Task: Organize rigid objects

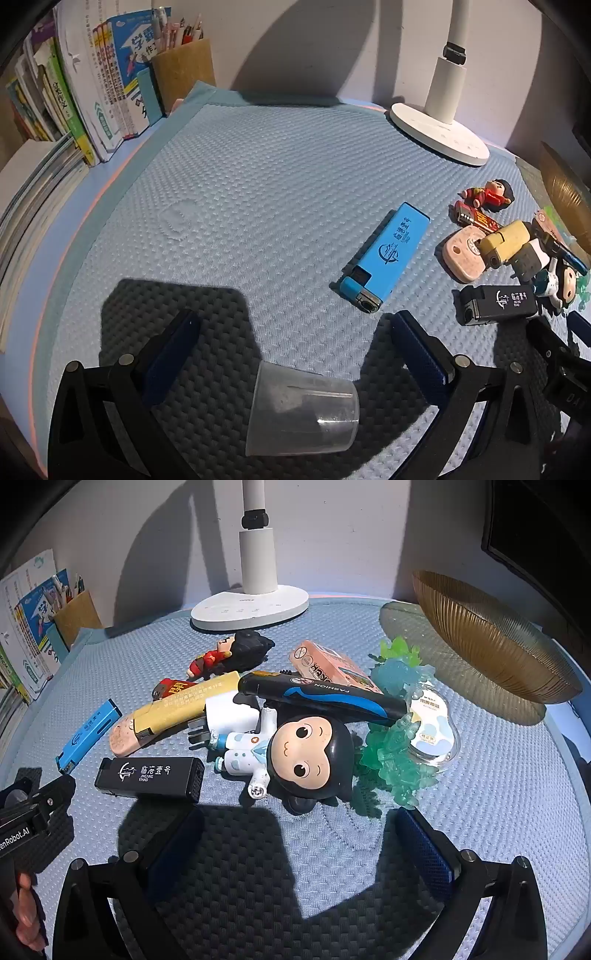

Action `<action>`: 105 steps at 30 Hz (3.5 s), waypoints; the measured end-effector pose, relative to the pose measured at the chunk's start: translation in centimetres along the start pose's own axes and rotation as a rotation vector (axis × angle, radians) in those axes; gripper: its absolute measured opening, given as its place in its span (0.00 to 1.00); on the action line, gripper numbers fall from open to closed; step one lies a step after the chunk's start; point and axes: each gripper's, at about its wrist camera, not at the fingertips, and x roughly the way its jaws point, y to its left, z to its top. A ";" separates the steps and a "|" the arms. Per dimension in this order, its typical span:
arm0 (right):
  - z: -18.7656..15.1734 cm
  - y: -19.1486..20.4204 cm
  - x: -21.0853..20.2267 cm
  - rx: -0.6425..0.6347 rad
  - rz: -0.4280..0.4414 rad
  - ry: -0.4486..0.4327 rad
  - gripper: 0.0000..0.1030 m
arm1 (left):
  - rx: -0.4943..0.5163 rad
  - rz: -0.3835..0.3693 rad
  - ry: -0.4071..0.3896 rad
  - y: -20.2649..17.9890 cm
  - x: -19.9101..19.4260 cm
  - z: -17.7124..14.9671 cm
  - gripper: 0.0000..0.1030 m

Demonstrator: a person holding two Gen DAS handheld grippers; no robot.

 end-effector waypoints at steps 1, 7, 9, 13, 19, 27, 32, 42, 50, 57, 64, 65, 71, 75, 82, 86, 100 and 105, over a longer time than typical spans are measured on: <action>0.0 0.0 0.0 -0.005 -0.006 -0.001 1.00 | -0.001 0.001 0.011 0.0 0.0 0.0 1.00; -0.9 0.0 -1.2 -0.015 0.013 0.113 1.00 | -0.003 -0.022 0.001 1.1 -2.6 -3.7 1.00; -2.2 -0.2 -2.0 -0.023 0.028 0.098 1.00 | 0.021 -0.045 0.004 1.2 -3.8 -5.1 1.00; -6.3 -0.2 -4.7 -0.053 0.043 0.049 1.00 | 0.038 -0.118 -0.012 1.6 -6.2 -7.6 1.00; -10.9 -0.8 -11.0 0.068 0.021 -0.144 1.00 | 0.006 -0.134 -0.142 3.5 -11.6 -10.8 0.99; -10.9 -0.4 -18.2 0.061 -0.048 -0.396 1.00 | 0.037 -0.108 -0.375 1.7 -18.1 -14.6 0.99; -11.2 -1.8 -18.9 0.093 -0.058 -0.393 1.00 | 0.024 -0.068 -0.397 -0.1 -18.1 -15.4 0.99; -11.7 -1.9 -17.4 0.108 -0.088 -0.364 1.00 | 0.014 -0.046 -0.374 -2.6 -16.1 -17.6 0.99; -11.6 -1.6 -14.5 0.096 -0.093 -0.294 1.00 | 0.031 -0.069 -0.327 -3.3 -14.0 -17.6 0.99; -11.2 -1.6 -13.4 0.099 -0.091 -0.271 1.00 | 0.032 -0.070 -0.311 -3.4 -13.1 -17.2 0.99; -11.2 -1.0 -13.0 0.078 -0.092 -0.257 1.00 | 0.028 -0.110 -0.240 -3.3 -12.0 -16.7 0.99; -11.2 -1.0 -13.0 0.079 -0.092 -0.259 1.00 | 0.035 -0.120 -0.234 -3.5 -12.0 -16.8 0.99; -11.2 -1.3 -13.6 0.098 -0.090 -0.268 1.00 | 0.067 -0.110 -0.256 -4.4 -12.8 -17.2 0.99; -11.2 -1.8 -14.4 0.113 -0.082 -0.284 1.00 | 0.064 -0.129 -0.251 -4.3 -13.2 -17.1 0.99; -11.4 -2.2 -15.0 0.128 -0.073 -0.288 1.00 | 0.077 -0.140 -0.258 -4.8 -13.9 -17.3 0.99; -11.5 -2.3 -15.1 0.135 -0.073 -0.289 1.00 | 0.078 -0.135 -0.267 -5.0 -14.1 -17.3 0.99; -11.2 -2.0 -14.1 0.122 -0.076 -0.264 1.00 | -0.013 -0.047 -0.283 -1.2 -13.5 -15.4 0.99; -10.8 -1.8 -12.6 0.112 -0.068 -0.224 1.00 | -0.077 0.006 -0.285 2.4 -12.8 -12.7 0.99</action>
